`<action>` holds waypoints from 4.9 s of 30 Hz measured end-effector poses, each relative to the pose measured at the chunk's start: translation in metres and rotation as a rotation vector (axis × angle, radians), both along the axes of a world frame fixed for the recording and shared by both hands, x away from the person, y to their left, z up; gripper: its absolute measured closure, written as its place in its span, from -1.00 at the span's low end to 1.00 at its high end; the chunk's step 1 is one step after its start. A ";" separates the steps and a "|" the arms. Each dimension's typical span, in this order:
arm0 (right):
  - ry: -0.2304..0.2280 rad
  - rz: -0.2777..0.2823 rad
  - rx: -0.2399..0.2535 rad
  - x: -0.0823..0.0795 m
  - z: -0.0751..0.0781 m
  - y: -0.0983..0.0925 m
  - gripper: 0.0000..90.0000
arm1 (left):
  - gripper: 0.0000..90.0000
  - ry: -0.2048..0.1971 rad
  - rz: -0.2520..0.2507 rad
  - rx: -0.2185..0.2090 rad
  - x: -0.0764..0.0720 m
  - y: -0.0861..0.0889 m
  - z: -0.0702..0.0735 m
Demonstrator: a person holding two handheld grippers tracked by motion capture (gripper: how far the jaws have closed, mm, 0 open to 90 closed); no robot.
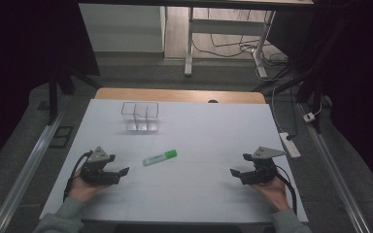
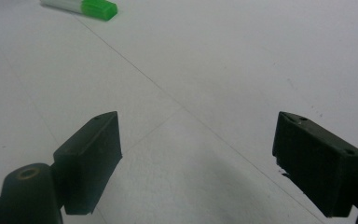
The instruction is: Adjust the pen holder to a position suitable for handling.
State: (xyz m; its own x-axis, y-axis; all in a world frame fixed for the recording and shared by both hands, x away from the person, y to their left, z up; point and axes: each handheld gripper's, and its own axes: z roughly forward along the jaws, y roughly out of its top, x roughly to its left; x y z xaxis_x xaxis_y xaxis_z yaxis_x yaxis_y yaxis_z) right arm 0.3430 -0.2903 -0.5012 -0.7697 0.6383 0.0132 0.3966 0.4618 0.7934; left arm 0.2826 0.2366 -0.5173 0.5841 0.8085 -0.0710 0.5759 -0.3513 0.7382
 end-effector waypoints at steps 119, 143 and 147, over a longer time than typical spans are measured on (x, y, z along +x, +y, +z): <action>0.036 -0.009 -0.021 0.002 -0.004 0.002 -0.60 | 0.98 0.061 0.152 0.006 0.188 0.035 0.011; 0.040 -0.009 -0.017 0.002 -0.004 0.002 -0.59 | 0.98 0.069 0.094 0.026 0.191 0.012 0.013; 0.044 -0.009 -0.015 0.002 -0.005 0.002 -0.59 | 0.97 0.058 0.084 0.030 0.191 0.006 0.015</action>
